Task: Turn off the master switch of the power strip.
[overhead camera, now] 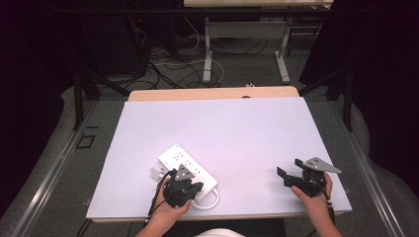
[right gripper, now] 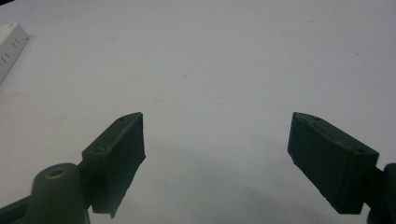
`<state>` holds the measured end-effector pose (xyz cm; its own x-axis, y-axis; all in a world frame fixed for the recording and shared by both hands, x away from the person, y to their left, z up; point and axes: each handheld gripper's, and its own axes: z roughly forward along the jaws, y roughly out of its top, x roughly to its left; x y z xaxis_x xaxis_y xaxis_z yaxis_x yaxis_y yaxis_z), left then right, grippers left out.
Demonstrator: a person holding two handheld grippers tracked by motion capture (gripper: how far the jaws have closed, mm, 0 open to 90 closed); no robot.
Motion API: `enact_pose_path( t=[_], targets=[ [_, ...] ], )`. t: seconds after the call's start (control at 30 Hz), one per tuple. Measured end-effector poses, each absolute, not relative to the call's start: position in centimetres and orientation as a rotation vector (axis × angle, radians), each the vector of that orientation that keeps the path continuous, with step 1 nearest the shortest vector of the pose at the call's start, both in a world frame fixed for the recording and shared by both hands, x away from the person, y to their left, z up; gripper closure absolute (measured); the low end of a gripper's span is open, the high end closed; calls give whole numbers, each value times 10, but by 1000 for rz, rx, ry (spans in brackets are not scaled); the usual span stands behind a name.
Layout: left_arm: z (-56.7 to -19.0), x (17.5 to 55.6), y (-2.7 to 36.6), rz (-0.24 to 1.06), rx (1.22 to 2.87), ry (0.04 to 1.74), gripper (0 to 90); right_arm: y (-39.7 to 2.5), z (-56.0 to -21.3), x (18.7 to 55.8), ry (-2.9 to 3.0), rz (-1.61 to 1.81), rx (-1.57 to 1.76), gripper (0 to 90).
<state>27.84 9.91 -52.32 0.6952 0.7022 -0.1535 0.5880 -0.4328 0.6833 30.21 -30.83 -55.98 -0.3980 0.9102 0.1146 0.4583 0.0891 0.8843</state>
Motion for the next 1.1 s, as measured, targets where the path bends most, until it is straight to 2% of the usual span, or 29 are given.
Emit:
enact_pose_path(
  t=[0.33,0.37,0.93,1.1],
  targets=[
    [-520,279,104,198,2133,990,894,-308,-560,302,1903,1264,1344,180],
    [-520,280,105,199,2121,984,841,-308,-560,302,1903,1265,1344,180],
    [-518,278,108,233,2089,983,701,-309,-560,302,1894,1270,1341,180],
    [-517,279,108,250,2081,982,631,-309,-560,302,1888,1267,1337,179]
  ],
)
